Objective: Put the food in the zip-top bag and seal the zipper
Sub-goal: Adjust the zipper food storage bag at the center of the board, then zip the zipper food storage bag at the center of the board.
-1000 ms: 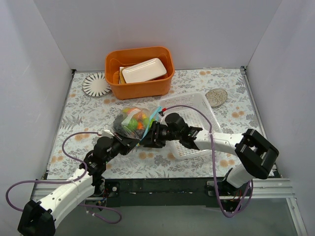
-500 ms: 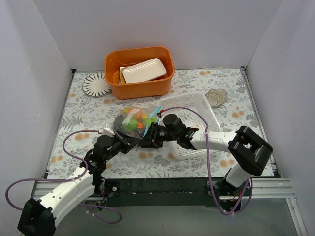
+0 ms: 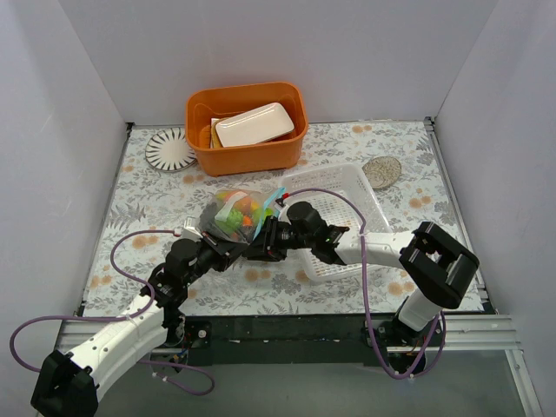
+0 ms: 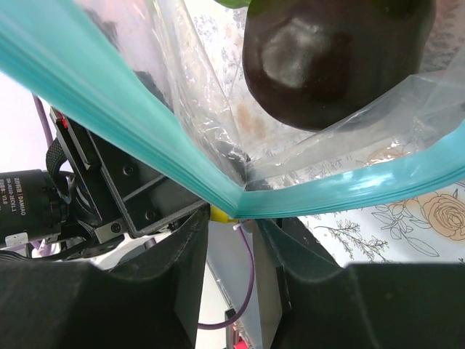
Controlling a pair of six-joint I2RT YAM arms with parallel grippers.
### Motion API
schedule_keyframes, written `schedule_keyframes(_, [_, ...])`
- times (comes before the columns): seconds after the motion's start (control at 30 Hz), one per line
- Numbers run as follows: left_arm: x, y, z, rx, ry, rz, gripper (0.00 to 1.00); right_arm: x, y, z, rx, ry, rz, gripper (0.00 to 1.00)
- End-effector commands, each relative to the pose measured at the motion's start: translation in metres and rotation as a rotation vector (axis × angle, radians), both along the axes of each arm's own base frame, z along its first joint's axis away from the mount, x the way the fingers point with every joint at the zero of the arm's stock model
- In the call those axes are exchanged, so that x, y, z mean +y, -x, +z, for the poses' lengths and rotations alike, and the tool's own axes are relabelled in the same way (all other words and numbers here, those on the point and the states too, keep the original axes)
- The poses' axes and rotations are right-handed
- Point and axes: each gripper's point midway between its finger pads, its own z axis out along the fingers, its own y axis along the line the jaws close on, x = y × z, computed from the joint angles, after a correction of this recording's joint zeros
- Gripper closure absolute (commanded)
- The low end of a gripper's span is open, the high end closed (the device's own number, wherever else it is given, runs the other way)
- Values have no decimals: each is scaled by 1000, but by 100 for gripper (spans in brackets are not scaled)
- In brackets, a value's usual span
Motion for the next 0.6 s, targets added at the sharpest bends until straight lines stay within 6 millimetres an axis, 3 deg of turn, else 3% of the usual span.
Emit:
schedule_keyframes(0.0, [-8, -2, 32, -5, 114, -1, 100, 9, -11, 19, -76, -56, -23, 62])
schedule_keyframes(0.57, [-5, -1, 25, 11, 117, 16, 100, -2, -8, 45, -73, -209, -86, 56])
